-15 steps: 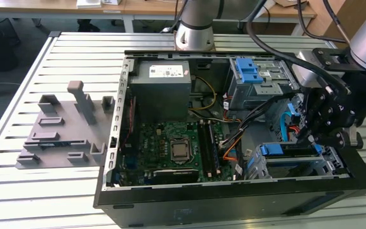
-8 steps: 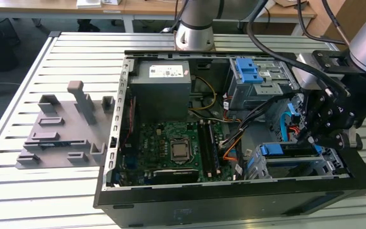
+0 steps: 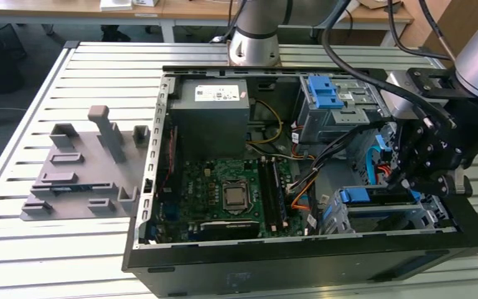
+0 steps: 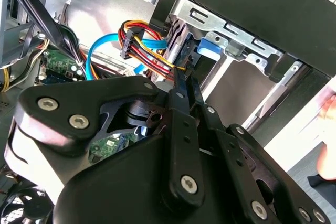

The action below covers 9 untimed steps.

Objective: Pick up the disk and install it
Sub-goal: 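Insert the first disk wire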

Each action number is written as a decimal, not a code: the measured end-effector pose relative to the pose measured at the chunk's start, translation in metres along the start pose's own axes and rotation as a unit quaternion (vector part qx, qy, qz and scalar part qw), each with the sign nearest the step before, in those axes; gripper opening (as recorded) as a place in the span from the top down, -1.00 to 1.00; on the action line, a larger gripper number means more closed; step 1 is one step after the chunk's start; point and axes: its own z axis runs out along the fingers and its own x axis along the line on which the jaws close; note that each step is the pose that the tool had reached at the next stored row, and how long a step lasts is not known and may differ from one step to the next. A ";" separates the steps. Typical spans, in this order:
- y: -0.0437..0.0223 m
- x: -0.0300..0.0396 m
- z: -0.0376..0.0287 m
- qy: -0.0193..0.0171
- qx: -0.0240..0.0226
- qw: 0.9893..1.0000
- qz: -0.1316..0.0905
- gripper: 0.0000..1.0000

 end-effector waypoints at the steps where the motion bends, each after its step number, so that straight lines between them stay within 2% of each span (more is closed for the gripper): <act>1: -0.0001 0.0000 0.0001 0.000 0.000 1.000 0.000 0.66; 9: -0.0013 0.0001 0.0011 0.000 0.000 1.000 0.000 0.66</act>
